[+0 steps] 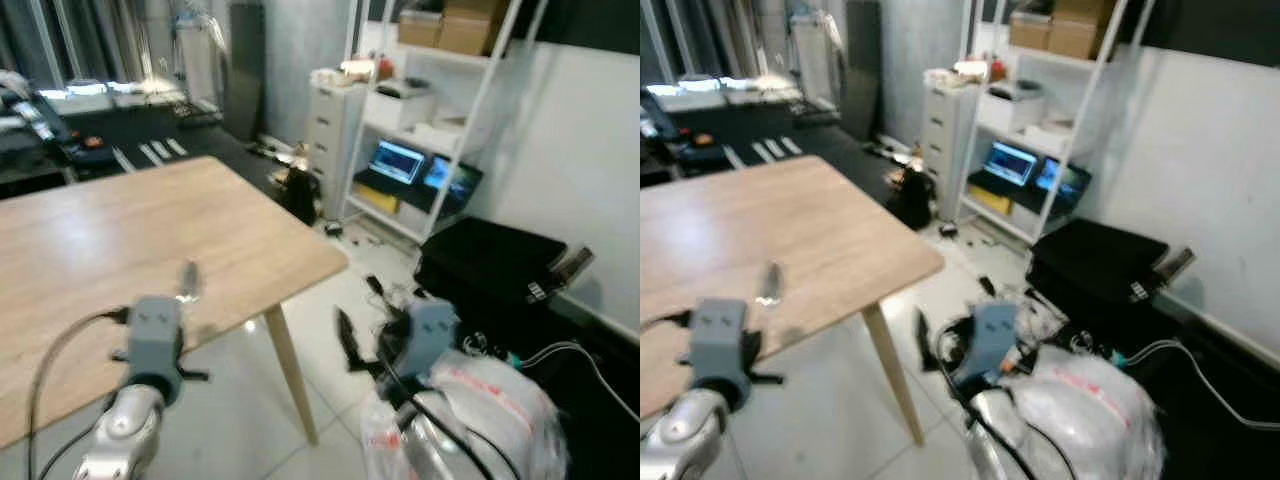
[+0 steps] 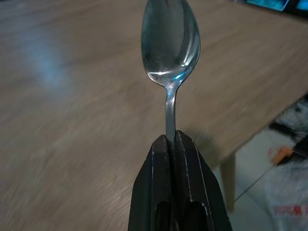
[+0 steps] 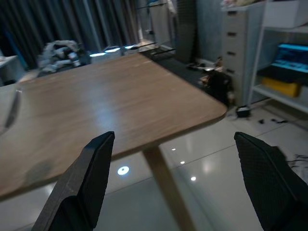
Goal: Setting the table
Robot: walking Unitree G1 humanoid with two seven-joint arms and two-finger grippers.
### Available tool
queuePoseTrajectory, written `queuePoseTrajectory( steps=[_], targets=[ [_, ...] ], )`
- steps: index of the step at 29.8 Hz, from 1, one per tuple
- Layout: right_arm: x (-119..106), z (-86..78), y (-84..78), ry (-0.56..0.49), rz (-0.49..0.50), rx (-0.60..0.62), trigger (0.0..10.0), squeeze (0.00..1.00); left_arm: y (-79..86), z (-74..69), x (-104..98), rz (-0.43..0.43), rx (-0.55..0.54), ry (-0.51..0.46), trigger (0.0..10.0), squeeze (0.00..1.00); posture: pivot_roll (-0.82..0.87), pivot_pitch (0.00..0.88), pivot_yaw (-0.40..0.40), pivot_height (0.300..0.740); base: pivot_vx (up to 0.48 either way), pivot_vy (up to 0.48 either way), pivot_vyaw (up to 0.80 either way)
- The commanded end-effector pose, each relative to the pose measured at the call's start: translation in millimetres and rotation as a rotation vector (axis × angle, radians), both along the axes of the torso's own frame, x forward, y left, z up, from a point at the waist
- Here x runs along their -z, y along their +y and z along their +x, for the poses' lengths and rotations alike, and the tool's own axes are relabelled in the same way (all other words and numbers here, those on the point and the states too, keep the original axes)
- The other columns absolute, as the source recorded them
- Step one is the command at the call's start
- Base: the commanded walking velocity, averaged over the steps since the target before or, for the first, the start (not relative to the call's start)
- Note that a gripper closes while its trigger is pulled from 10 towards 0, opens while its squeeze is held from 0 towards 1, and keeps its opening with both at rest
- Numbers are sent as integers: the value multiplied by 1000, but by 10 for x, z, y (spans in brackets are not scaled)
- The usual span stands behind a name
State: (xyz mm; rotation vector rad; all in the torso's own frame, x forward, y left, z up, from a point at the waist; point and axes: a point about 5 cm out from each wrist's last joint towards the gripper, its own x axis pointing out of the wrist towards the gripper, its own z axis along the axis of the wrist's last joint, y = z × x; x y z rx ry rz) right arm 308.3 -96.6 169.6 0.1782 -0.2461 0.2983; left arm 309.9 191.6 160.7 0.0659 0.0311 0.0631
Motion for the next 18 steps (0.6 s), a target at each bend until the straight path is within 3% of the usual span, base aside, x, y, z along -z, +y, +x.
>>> queuePoseTrajectory(
  steps=[1, 18],
  targets=[
    [31, -11, -45, 8, 8, 15, 10000, 0, -10, -18, 30, 11, 3, 6, 10000, 0, 36, 46, 46, 740, 454, 0, 0],
    [18, -40, 2, -3, 8, -13, 10000, 0, -8, -27, 36, 16, 1, 10, 10000, 0, 42, 58, 50, 740, 457, 0, 0]
  ],
)
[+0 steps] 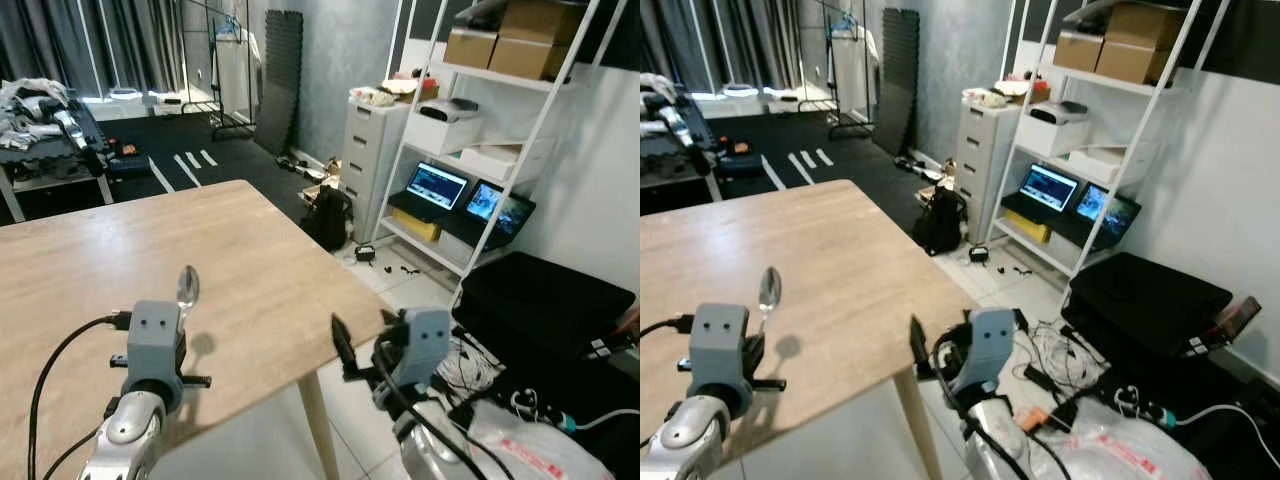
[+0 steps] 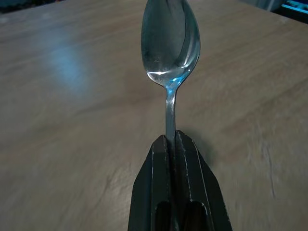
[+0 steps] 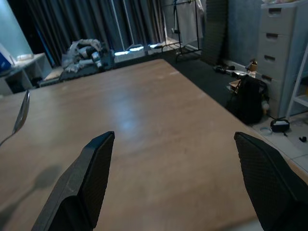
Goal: Setting the table
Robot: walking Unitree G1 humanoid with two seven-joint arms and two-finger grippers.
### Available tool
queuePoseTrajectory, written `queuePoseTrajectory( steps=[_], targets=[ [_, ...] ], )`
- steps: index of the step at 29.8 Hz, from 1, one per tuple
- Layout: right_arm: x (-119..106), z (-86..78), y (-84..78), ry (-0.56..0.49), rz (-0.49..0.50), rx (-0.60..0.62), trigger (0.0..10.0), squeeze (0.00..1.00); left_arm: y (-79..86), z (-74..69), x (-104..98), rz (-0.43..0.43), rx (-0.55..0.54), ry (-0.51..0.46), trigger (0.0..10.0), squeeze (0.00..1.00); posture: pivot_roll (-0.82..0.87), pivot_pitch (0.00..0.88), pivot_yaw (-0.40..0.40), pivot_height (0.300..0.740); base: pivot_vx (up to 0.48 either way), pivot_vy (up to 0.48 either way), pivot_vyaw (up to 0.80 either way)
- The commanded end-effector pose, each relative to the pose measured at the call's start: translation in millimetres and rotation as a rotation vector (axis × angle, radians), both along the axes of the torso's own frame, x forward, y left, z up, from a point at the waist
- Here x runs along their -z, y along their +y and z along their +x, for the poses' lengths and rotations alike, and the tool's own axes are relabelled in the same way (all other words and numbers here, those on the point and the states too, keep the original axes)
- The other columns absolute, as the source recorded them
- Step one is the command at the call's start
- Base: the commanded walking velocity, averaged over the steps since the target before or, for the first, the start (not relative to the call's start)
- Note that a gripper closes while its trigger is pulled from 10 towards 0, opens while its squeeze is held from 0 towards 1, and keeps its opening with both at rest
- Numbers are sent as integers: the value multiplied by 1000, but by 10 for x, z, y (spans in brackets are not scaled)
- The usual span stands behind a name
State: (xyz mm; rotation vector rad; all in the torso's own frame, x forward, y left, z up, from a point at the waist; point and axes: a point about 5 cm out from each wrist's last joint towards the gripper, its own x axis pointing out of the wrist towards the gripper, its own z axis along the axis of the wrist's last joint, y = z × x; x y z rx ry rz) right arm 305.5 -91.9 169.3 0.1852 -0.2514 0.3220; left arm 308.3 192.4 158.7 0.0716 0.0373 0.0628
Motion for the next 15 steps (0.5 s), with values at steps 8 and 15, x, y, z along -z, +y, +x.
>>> queuePoseTrajectory(
  steps=[8, 15],
  targets=[
    [18, -12, -64, 7, 16, 16, 10000, 0, -56, -42, 9, 21, 7, -7, 10000, 0, 44, 64, 53, 740, 97, 0, 793],
    [33, -9, -59, 28, 51, 13, 10000, 0, -90, -63, 35, 17, 9, 9, 10000, 0, 45, 69, 56, 740, 0, 0, 112]
  ],
)
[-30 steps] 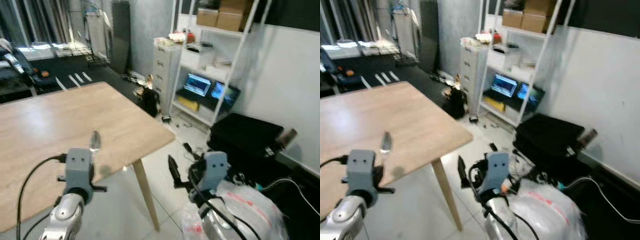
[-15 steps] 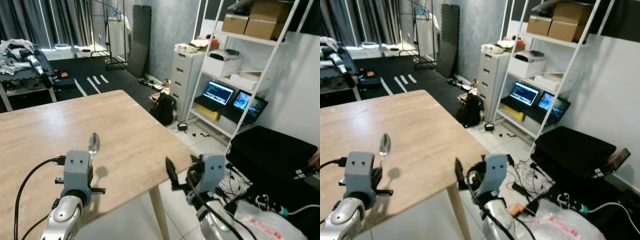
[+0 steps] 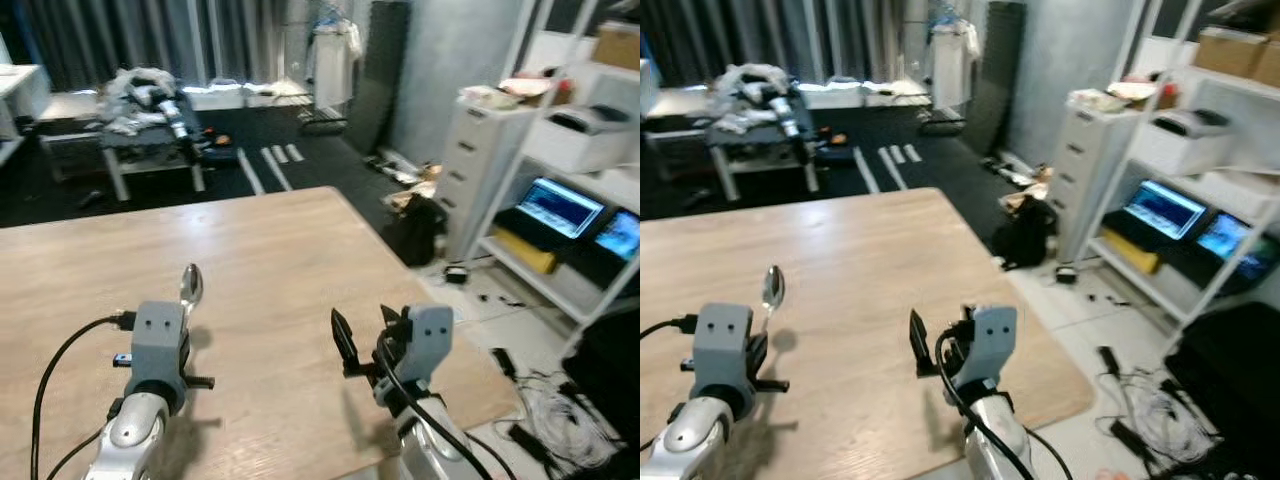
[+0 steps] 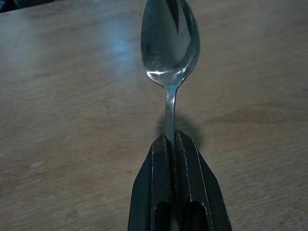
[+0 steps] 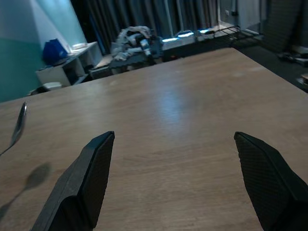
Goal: Setting the table
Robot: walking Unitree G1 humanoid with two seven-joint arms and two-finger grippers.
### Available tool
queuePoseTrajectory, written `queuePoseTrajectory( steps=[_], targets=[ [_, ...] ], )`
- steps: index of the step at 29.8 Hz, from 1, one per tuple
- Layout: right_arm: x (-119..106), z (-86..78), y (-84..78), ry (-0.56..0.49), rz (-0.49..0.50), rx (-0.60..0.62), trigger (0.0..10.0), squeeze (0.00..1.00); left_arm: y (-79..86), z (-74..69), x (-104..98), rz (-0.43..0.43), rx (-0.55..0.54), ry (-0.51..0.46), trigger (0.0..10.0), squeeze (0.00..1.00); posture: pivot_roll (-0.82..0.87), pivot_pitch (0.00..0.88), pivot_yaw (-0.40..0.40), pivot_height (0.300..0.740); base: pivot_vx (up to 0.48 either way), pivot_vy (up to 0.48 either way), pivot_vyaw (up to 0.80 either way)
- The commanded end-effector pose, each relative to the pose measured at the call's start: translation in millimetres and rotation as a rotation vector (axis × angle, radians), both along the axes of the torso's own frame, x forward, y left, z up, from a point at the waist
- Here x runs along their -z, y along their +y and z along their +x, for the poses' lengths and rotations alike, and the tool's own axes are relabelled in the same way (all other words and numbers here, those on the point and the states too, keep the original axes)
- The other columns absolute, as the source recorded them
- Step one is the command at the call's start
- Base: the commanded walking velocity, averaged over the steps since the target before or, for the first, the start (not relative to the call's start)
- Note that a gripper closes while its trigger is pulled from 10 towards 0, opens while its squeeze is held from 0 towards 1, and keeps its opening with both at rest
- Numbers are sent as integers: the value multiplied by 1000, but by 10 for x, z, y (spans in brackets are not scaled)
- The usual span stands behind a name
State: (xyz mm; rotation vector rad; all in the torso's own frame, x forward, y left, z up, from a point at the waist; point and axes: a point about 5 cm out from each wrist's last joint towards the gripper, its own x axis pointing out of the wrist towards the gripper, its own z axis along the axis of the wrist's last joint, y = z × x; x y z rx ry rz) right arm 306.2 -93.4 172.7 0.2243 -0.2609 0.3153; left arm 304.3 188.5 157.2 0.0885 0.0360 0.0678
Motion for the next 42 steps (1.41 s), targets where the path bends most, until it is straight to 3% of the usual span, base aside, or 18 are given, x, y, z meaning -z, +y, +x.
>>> queuePoseTrajectory(
  steps=[1, 11, 15, 20, 22, 23, 25, 26, 30, 32, 36, 42],
  targets=[
    [68, -15, -44, 31, 11, 10, 10000, 0, -51, -22, 20, 0, 14, 10, 10000, 0, 45, 69, 56, 740, 0, 0, 0],
    [61, -13, -48, 31, 8, 15, 10000, 0, -41, -29, 31, 10, 6, 42, 10000, 0, 50, 71, 53, 740, 0, 0, 0],
    [45, -3, -65, 25, -12, 26, 10000, 0, -15, -10, 11, 22, 33, 116, 10000, 0, 55, 73, 49, 740, 0, 0, 0],
    [2, 14, -87, 6, -39, 31, 10000, 0, 165, 60, -104, -37, -2, 195, 10000, 0, 56, 75, 45, 740, 0, 0, 0],
    [-15, 22, -95, 1, -42, 33, 10000, 0, 329, 117, -205, 65, 19, 198, 10000, 0, 60, 76, 42, 740, 0, 0, 0],
    [-15, 22, -95, 1, -42, 33, 10000, 0, 329, 117, -205, 65, 19, 198, 10000, 0, 60, 76, 42, 740, 0, 0, 0],
    [-30, 28, -83, -5, -47, 27, 10000, 0, 418, 179, -251, 187, 79, 198, 10000, 0, 65, 76, 38, 740, 0, 0, 0],
    [-30, 28, -83, -5, -47, 27, 10000, 0, 418, 179, -251, 187, 79, 198, 10000, 0, 65, 76, 38, 740, 0, 0, 0],
    [-40, 35, -69, -9, -50, 22, 10000, 0, 401, 222, -235, 257, 136, 210, 10000, 0, 65, 78, 39, 740, 0, 0, 0],
    [-89, 61, -66, -33, -70, 28, 10000, 0, 259, 297, -170, 297, 234, 238, 10000, 0, 63, 77, 39, 740, 0, 0, 0],
    [-176, 115, -126, -73, -97, 64, 10000, 0, 25, 402, -110, 264, 345, 262, 10000, 0, 48, 72, 42, 740, 0, 0, 0],
    [-247, 144, -154, -97, -103, 77, 10000, 0, -89, 531, -154, 288, 377, 229, 10000, 0, 40, 67, 40, 740, 0, 0, 0]
  ],
)
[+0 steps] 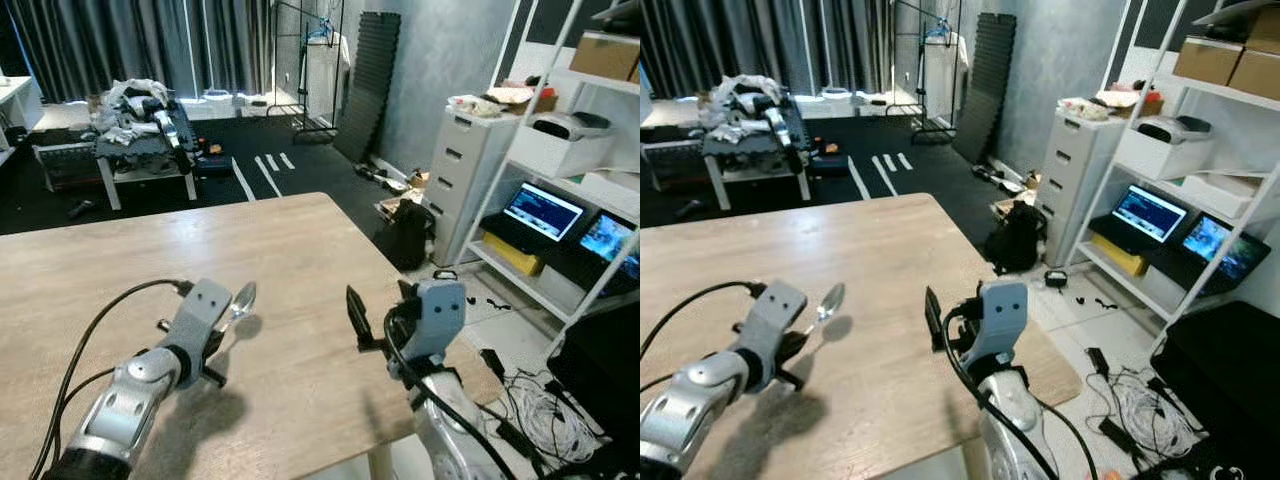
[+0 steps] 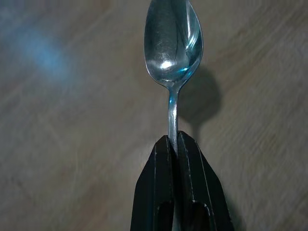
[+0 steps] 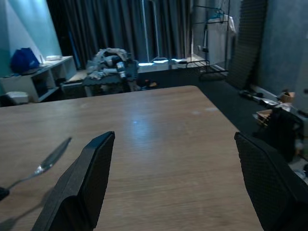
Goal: Setting the table
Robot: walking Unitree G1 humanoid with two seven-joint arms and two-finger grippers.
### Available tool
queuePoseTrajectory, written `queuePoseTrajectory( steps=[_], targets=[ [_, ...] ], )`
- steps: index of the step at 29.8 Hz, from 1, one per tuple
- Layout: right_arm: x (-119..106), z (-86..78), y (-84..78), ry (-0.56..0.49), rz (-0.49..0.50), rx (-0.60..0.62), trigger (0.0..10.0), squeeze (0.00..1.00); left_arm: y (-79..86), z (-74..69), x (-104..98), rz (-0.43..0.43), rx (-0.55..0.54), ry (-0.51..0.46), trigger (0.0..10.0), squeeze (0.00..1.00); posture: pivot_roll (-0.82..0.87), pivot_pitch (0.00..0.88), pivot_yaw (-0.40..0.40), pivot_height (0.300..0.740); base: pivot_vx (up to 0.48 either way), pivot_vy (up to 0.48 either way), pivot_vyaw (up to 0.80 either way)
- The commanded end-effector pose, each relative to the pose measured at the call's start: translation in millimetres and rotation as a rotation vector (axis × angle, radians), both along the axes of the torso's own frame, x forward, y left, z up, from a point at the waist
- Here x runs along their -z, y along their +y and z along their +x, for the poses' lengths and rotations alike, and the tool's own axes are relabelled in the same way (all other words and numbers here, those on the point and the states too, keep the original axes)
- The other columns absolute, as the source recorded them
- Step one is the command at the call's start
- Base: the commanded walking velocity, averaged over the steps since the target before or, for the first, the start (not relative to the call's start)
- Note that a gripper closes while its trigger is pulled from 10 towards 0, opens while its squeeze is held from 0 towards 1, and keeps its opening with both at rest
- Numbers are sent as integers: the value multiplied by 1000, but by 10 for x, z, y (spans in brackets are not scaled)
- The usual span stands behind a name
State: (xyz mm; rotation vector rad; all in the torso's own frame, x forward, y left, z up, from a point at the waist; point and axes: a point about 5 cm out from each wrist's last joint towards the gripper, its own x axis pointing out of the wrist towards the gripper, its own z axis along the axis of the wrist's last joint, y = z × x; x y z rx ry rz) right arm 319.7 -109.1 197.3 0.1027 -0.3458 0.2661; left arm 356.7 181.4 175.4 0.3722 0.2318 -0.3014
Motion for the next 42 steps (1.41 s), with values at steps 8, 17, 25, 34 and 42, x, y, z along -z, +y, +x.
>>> queuePoseTrajectory(
  steps=[8, 17, 25, 34, 42],
  targets=[
    [-17, 34, 16, -7, -6, 5, 10000, 0, -237, 90, 87, 27, 77, -10, 10000, 0, 45, 70, 44, 740, 0, 0, 0],
    [-26, 51, 7, -9, 3, 17, 10000, 0, -347, 231, 114, 4, -55, -65, 10000, 1000, 40, 78, 49, 740, 0, 0, 0],
    [3, 50, 7, 2, 11, 20, 10000, 0, -385, 259, 69, -124, -72, -62, 10000, 1000, 40, 86, 52, 740, 0, 0, 0],
    [-4, 48, 12, 0, 13, 22, 10000, 0, -510, 60, -364, -157, 122, -261, 10000, 0, 54, 87, 54, 740, 0, 0, 0],
    [-27, 62, 8, -9, 18, 53, 10000, 0, -606, -176, -342, -352, 104, -349, 10000, 0, 54, 86, 62, 740, 0, 0, 0]
  ],
)
